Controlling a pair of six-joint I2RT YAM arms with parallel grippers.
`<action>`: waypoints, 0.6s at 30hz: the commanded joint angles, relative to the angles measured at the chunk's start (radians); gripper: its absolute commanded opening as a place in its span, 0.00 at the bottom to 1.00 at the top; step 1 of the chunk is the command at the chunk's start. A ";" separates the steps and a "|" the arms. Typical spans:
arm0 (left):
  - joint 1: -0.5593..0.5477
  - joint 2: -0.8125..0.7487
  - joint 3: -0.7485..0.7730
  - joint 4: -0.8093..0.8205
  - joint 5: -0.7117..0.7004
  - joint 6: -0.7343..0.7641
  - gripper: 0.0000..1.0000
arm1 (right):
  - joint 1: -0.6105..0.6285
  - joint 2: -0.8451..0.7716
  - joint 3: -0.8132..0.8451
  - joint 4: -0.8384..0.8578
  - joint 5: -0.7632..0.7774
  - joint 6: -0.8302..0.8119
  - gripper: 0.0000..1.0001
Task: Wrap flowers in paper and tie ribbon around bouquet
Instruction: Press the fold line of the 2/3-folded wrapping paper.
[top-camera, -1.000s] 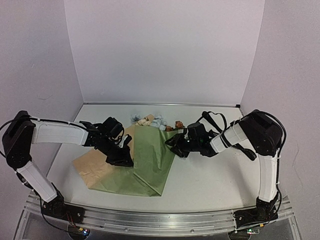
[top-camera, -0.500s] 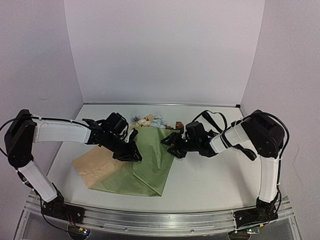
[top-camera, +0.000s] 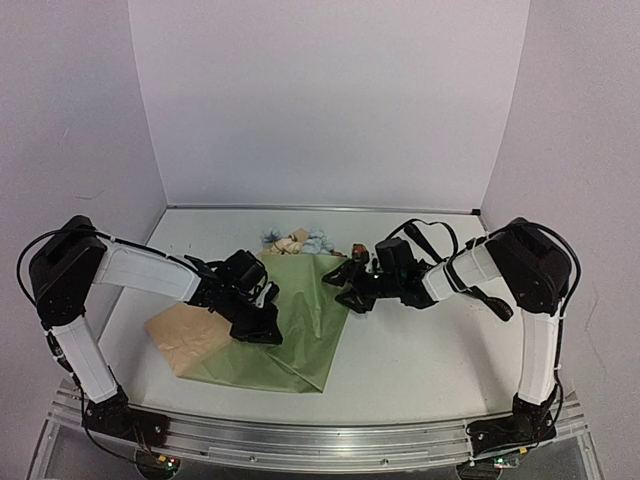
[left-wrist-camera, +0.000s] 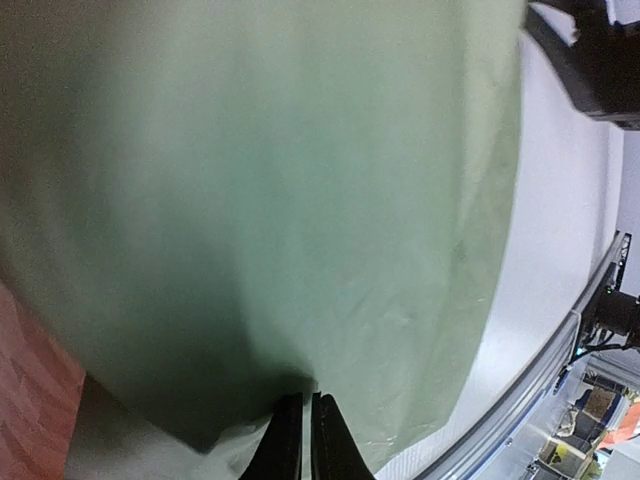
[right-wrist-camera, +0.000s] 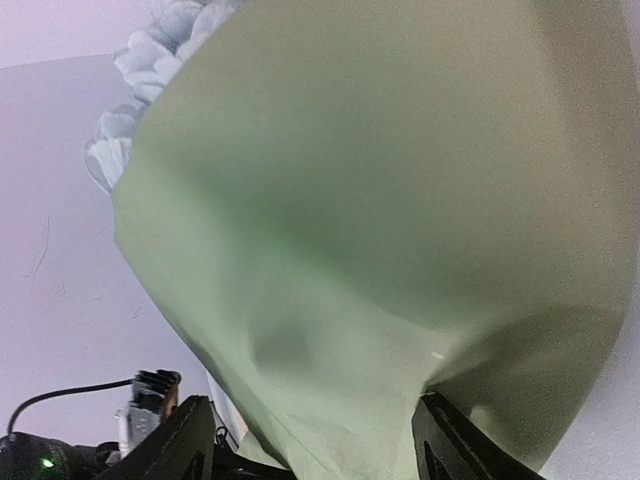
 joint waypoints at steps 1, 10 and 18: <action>-0.008 0.019 -0.049 0.011 -0.025 -0.028 0.05 | -0.029 -0.036 0.031 0.005 -0.032 -0.003 0.70; -0.010 0.048 -0.077 -0.009 -0.050 -0.031 0.00 | -0.042 0.002 0.039 -0.002 -0.019 0.009 0.71; -0.011 0.048 -0.077 -0.024 -0.056 -0.023 0.00 | -0.101 0.096 0.092 -0.031 0.021 0.048 0.70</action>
